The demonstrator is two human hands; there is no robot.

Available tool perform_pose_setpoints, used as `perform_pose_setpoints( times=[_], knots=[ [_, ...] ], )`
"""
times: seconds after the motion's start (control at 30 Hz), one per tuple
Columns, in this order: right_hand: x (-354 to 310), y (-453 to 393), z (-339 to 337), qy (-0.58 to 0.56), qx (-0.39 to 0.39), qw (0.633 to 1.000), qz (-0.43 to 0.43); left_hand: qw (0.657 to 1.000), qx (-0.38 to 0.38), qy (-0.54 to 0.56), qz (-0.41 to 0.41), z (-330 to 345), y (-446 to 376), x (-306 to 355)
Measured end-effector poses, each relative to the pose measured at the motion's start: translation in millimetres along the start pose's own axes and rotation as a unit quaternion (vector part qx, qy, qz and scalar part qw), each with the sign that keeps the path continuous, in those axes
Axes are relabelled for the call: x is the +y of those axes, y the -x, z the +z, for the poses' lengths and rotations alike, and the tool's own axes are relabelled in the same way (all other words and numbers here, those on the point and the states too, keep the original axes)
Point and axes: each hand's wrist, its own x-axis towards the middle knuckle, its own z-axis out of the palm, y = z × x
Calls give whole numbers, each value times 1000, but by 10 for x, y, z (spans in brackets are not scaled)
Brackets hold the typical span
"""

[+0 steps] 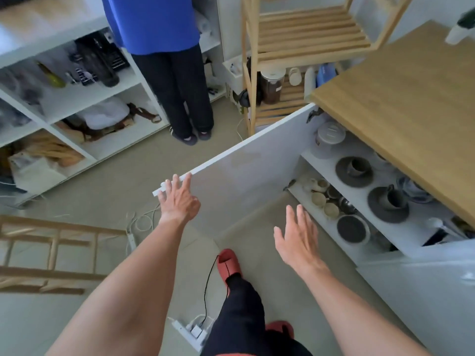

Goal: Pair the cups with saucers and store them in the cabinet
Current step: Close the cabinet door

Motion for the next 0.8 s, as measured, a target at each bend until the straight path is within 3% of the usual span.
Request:
perform_pose_setpoints(
  times=[0.27, 0.47, 0.67, 0.8],
  knots=[
    [21, 297, 76, -39, 0, 999, 4, 998, -7, -24, 49, 76, 736, 146],
    [188, 516, 90, -61, -1, 998, 27, 987, 19, -8, 156, 260, 1110, 214],
    [524, 766, 144, -81, 7, 993, 84, 953, 19, 13, 303, 449, 1348, 490],
    [789, 950, 161, -99, 12, 987, 129, 905, 37, -23, 422, 492, 1533, 845]
  ],
)
